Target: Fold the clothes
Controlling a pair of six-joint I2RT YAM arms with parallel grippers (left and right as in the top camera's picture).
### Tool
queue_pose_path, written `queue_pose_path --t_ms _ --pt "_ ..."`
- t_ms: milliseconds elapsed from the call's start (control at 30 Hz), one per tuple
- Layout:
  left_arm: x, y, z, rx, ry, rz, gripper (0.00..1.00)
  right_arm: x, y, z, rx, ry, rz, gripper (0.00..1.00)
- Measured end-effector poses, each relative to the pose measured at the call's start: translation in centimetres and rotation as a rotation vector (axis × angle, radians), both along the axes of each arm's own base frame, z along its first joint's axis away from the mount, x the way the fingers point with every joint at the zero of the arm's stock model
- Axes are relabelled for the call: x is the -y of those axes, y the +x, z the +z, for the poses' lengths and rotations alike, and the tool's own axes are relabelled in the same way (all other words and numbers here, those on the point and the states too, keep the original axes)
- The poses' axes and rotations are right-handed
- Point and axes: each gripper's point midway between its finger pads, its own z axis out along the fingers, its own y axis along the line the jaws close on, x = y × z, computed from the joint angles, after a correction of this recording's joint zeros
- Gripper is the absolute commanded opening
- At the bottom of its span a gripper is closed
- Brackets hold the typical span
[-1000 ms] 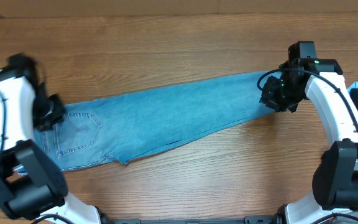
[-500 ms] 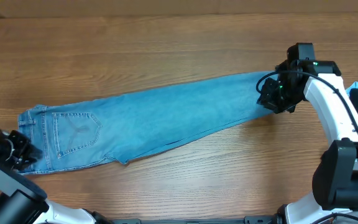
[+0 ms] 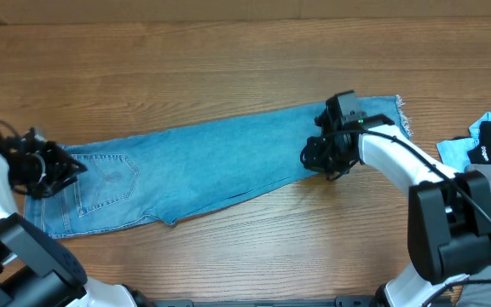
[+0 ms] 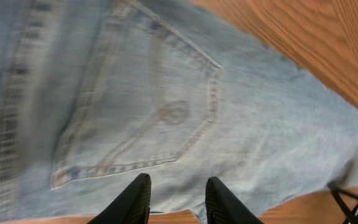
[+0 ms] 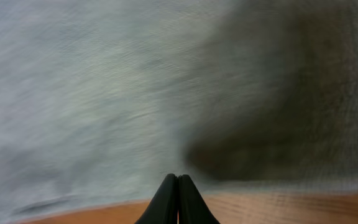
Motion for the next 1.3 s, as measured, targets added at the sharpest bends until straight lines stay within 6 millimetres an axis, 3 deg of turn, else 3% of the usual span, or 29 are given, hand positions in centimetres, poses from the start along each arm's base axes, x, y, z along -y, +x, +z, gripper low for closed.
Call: queue_pose_path --t_ms 67,300,467,500,567,667,767,867,1000,1100,1200,1300 --pt "0.8 0.4 0.0 0.002 0.002 -0.030 0.33 0.6 -0.1 -1.6 -0.015 -0.017 -0.045 0.04" --pt "2.1 0.6 0.0 -0.011 -0.001 -0.072 0.33 2.5 0.1 -1.9 -0.071 -0.028 -0.217 0.04" --pt "2.2 0.3 -0.1 -0.021 -0.002 -0.084 0.33 7.7 0.0 -2.0 -0.158 -0.041 -0.425 0.04" --pt "2.2 0.3 -0.1 -0.021 0.000 -0.087 0.33 10.0 -0.2 -1.9 -0.186 -0.048 -0.502 0.04" --pt "2.2 0.3 -0.1 -0.020 0.001 -0.090 0.33 12.3 -0.7 -1.9 -0.221 -0.065 -0.571 0.04" --pt "2.2 0.2 -0.1 -0.020 0.001 -0.092 0.33 14.4 -1.4 -1.7 -0.244 -0.100 -0.601 0.04" --pt "2.2 0.1 -0.1 -0.029 0.004 -0.092 0.33 15.0 -1.9 -1.4 -0.245 -0.128 -0.560 0.11" --pt "2.1 -0.3 -0.2 -0.048 0.013 -0.093 0.33 14.3 -1.6 -0.2 -0.210 -0.098 -0.492 0.14" --pt "1.9 -0.5 -0.4 -0.060 0.025 -0.093 0.34 11.4 0.8 4.7 -0.039 0.007 -0.368 0.07" --pt "1.7 -0.7 -0.4 -0.071 0.037 -0.093 0.36 7.7 1.3 8.5 0.071 0.078 -0.247 0.04" --pt "1.1 -1.1 -0.7 -0.098 0.069 -0.085 0.44 3.5 0.6 9.3 0.088 0.111 -0.115 0.04" --pt "0.2 -1.7 -1.0 -0.151 0.121 -0.047 0.50 -0.8 -0.5 8.2 0.076 0.112 0.021 0.05"
